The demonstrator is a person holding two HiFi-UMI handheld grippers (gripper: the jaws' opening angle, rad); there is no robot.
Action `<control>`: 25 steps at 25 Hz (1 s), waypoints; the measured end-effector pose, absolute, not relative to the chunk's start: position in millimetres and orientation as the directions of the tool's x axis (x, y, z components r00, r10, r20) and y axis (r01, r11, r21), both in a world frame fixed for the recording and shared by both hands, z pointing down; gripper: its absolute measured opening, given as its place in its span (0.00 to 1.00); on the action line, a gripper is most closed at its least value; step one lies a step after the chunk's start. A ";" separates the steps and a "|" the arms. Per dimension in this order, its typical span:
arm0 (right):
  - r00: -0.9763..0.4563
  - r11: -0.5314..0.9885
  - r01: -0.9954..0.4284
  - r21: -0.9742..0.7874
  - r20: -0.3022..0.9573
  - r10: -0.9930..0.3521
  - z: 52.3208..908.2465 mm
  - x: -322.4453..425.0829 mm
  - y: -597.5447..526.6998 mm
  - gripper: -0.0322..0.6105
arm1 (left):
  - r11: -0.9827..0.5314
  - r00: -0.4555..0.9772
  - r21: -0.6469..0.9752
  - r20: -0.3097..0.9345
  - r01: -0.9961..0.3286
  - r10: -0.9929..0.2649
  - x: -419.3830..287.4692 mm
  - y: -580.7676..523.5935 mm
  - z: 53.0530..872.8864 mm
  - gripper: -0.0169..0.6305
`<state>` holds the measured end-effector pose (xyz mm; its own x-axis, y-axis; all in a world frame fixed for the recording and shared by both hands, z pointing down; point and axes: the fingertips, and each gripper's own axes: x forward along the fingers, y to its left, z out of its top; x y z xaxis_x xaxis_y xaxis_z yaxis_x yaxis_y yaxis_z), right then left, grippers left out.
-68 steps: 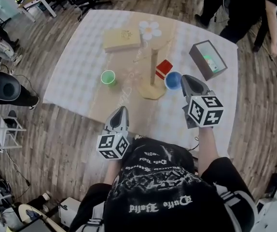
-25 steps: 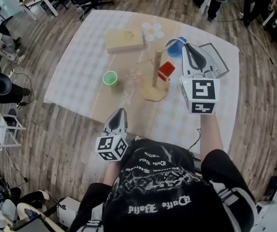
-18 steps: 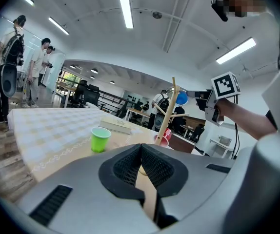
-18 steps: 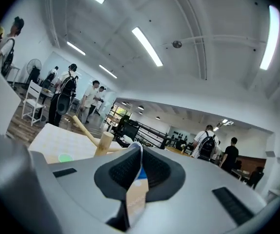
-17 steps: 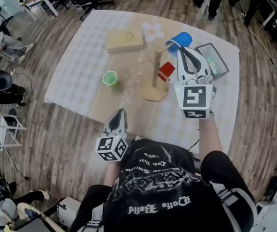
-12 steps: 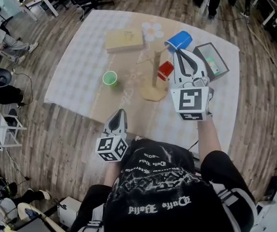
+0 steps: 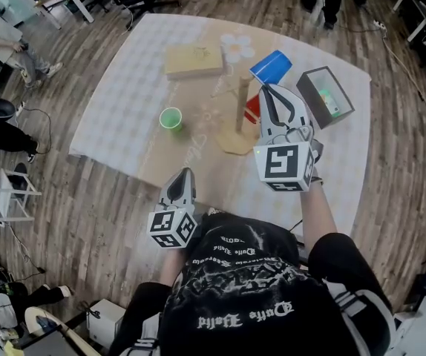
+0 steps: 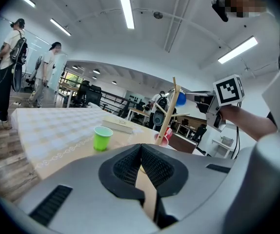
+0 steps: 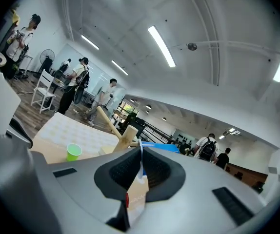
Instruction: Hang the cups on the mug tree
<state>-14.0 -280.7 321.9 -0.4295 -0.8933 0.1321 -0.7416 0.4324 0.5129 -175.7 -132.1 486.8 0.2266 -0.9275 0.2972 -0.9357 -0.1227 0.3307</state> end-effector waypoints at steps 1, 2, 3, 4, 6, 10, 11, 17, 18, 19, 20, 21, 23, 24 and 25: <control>-0.432 0.437 -0.740 0.512 0.137 -0.892 323.6 -14.6 -279.8 0.09 | -0.122 0.226 0.330 0.298 -0.936 -0.927 -175.2 -131.9 486.7 0.06; -0.434 0.438 -0.738 0.512 0.137 -0.891 324.5 -15.2 -278.9 0.09 | -0.122 0.226 0.330 0.298 -0.936 -0.927 -174.6 -131.5 486.7 0.06; -0.436 0.439 -0.737 0.514 0.136 -0.890 325.0 -16.0 -277.9 0.09 | -0.121 0.225 0.330 0.299 -0.936 -0.928 -174.2 -131.2 486.9 0.06; -0.439 0.442 -0.735 0.515 0.135 -0.888 325.9 -17.0 -276.8 0.09 | -0.119 0.224 0.330 0.299 -0.936 -0.928 -174.0 -130.7 487.3 0.06; -0.446 0.449 -0.732 0.513 0.138 -0.885 328.7 -18.6 -274.3 0.09 | -0.116 0.221 0.331 0.300 -0.937 -0.928 -173.8 -129.2 488.6 0.06; -0.449 0.456 -0.741 0.493 0.142 -0.882 332.3 -18.3 -269.7 0.09 | -0.106 0.212 0.332 0.300 -0.937 -0.930 -174.1 -124.4 489.4 0.06; -0.454 0.461 -0.746 0.481 0.140 -0.880 332.1 -18.9 -269.0 0.09 | -0.103 0.208 0.332 0.300 -0.938 -0.931 -174.6 -123.5 489.2 0.06; -0.496 0.508 -0.782 0.361 0.132 -0.858 334.1 -19.6 -262.2 0.12 | -0.100 0.203 0.328 0.298 -0.939 -0.933 -175.8 -126.7 488.5 0.06; -0.508 0.522 -0.781 0.342 0.139 -0.850 336.0 -20.4 -260.1 0.15 | -0.100 0.204 0.328 0.299 -0.939 -0.932 -175.7 -127.7 488.9 0.06; -0.516 0.534 -0.780 0.327 0.146 -0.844 338.6 -20.9 -258.0 0.17 | -0.100 0.204 0.328 0.300 -0.939 -0.932 -175.9 -128.7 489.5 0.06; -0.520 0.540 -0.781 0.314 0.151 -0.840 341.5 -20.6 -256.0 0.17 | -0.097 0.202 0.327 0.303 -0.940 -0.931 -176.6 -129.9 490.3 0.06; -0.521 0.542 -0.783 0.304 0.153 -0.839 344.0 -19.5 -254.1 0.17 | -0.092 0.198 0.325 0.308 -0.941 -0.931 -177.9 -131.4 491.4 0.06; -0.518 0.539 -0.791 0.289 0.151 -0.842 348.0 -15.2 -249.8 0.16 | -0.077 0.186 0.325 0.320 -0.942 -0.929 -182.2 -135.5 493.2 0.06; -0.515 0.536 -0.795 0.282 0.151 -0.844 350.1 -12.3 -247.5 0.15 | -0.069 0.180 0.327 0.324 -0.942 -0.929 -185.1 -138.0 493.5 0.06; -0.512 0.534 -0.800 0.274 0.153 -0.845 352.8 -9.0 -245.2 0.14 | -0.060 0.174 0.330 0.327 -0.942 -0.929 -188.5 -140.8 493.4 0.06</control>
